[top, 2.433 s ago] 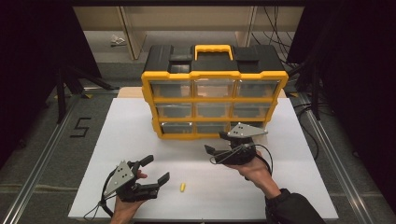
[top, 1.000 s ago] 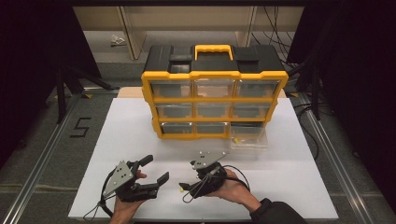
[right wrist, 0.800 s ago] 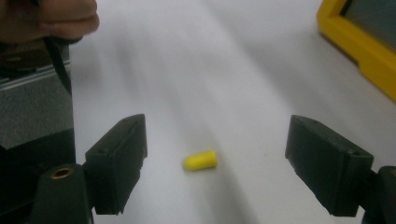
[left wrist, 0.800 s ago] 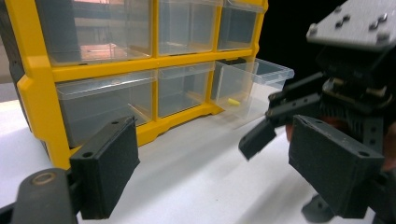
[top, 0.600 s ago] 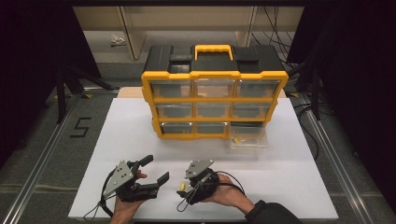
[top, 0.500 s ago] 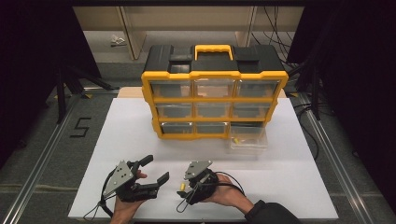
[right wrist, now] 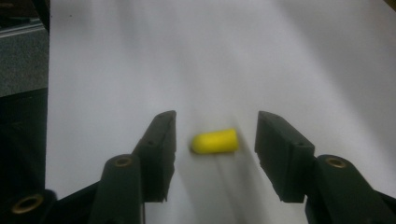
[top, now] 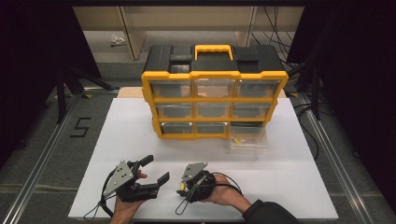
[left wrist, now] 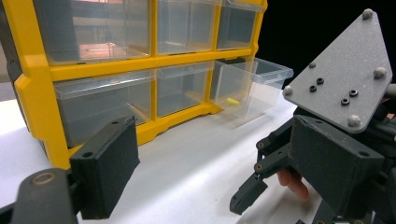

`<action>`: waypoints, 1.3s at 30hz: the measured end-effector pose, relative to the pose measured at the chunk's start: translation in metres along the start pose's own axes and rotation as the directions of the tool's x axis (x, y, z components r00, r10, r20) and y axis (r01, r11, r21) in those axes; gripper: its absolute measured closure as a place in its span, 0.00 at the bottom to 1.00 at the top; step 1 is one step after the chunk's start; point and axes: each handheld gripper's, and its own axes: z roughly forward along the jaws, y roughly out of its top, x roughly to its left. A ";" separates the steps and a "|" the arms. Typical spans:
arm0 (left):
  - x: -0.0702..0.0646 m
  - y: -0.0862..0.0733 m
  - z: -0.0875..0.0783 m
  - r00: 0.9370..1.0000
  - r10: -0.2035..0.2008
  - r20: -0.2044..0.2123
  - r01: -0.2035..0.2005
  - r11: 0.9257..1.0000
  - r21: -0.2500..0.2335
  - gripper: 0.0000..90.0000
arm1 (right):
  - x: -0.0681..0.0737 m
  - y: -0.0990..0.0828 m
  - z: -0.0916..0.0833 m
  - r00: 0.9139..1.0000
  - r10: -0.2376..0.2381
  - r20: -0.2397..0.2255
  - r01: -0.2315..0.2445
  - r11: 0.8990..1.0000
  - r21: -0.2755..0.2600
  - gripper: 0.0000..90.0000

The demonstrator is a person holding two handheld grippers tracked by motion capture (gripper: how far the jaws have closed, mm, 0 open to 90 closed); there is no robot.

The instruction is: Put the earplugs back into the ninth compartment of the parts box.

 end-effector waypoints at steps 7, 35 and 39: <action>0.000 0.000 0.000 1.000 0.000 -0.001 0.000 1.000 -0.002 0.17 | 0.004 0.000 0.006 0.999 -0.032 -0.015 0.032 0.999 0.023 0.70; 0.000 0.000 -0.001 1.000 -0.025 0.013 0.025 1.000 -0.015 0.17 | -0.020 0.006 -0.035 0.997 0.041 0.058 -0.036 0.996 -0.077 0.78; 0.000 0.000 -0.001 1.000 -0.026 0.012 0.026 1.000 -0.013 0.17 | -0.023 0.008 -0.044 0.996 0.057 0.069 -0.050 0.994 -0.101 0.78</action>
